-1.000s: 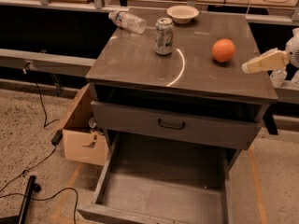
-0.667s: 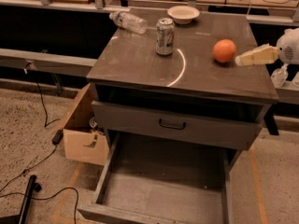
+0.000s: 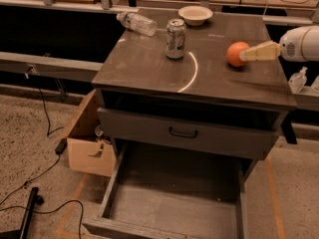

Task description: Place orange into middle drawer

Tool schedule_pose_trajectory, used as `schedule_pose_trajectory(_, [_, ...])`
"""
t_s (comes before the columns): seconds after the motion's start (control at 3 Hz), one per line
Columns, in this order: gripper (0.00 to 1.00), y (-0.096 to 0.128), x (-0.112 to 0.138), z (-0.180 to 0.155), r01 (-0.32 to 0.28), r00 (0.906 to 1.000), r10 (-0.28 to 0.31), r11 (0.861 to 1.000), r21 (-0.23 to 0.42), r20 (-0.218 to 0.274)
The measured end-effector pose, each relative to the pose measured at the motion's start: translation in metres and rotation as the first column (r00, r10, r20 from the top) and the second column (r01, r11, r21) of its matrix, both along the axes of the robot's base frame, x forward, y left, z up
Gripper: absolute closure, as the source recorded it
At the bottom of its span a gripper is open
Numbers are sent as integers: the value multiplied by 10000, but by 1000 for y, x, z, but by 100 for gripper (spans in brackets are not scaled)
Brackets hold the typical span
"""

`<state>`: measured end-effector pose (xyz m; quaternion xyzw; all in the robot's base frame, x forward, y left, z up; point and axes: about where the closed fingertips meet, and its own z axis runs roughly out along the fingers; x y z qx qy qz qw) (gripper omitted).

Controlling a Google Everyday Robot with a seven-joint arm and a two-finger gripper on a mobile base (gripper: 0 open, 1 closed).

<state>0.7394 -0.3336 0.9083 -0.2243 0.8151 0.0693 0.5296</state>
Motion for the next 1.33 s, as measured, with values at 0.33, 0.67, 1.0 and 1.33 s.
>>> schedule_pose_trajectory(0.33, [0,18,13,-9,-396,9991,401,9984,397,-133])
schedule_pose_trajectory(0.67, [0,40,17,-24,-802,9956,836,9938,769,-430])
schedule_pose_trajectory(1.0, [0,50,16,-34,-958,9929,1017,9911,923,-621])
schedule_pose_trajectory(1.33, [18,56,15,-45,-969,9917,1050,9896,1064,-737])
